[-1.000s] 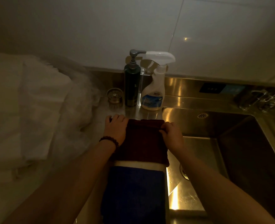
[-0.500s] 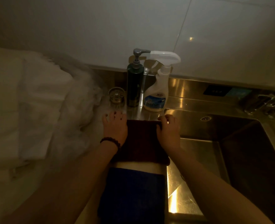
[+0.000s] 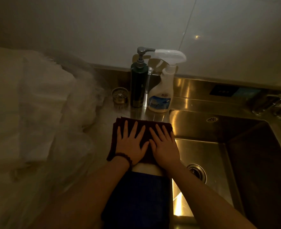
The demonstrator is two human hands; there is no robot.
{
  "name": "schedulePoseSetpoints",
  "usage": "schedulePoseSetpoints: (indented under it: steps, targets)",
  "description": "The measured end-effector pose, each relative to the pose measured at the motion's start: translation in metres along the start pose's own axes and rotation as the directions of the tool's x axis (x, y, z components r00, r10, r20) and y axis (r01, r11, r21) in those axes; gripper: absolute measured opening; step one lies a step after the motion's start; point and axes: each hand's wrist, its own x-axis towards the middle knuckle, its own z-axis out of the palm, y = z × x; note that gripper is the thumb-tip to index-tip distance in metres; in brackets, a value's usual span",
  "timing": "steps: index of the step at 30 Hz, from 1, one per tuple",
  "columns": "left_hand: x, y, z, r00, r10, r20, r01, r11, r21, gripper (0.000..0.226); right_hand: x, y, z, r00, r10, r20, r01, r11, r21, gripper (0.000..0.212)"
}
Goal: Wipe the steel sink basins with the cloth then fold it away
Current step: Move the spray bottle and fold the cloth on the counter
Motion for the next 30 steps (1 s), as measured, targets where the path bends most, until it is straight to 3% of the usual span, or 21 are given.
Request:
schedulePoseSetpoints:
  steps: [8,12,21,30]
  targets:
    - [0.000,0.003,0.000,0.999,-0.042,-0.028,0.041,0.998,-0.041,0.075,-0.005,0.003,-0.009,0.996,0.054,0.067,-0.052,0.998,-0.026,0.067]
    - [-0.005,-0.001,-0.012,0.996,-0.060,-0.059,0.050,0.986,-0.161,0.068,-0.001,-0.001,-0.017,0.989,0.064,0.130,-0.064,0.998,0.000,0.051]
    - [-0.044,-0.003,-0.032,0.976,-0.184,-0.112,0.146,0.948,-0.284,0.060,-0.015,-0.036,-0.045,0.994,0.109,0.031,-0.112,0.900,0.421,0.044]
    - [-0.093,0.003,-0.043,0.933,-0.296,-0.207,0.198,0.898,-0.393,0.067,-0.049,-0.052,-0.057,0.996,0.086,-0.019,-0.066,0.871,0.486,0.045]
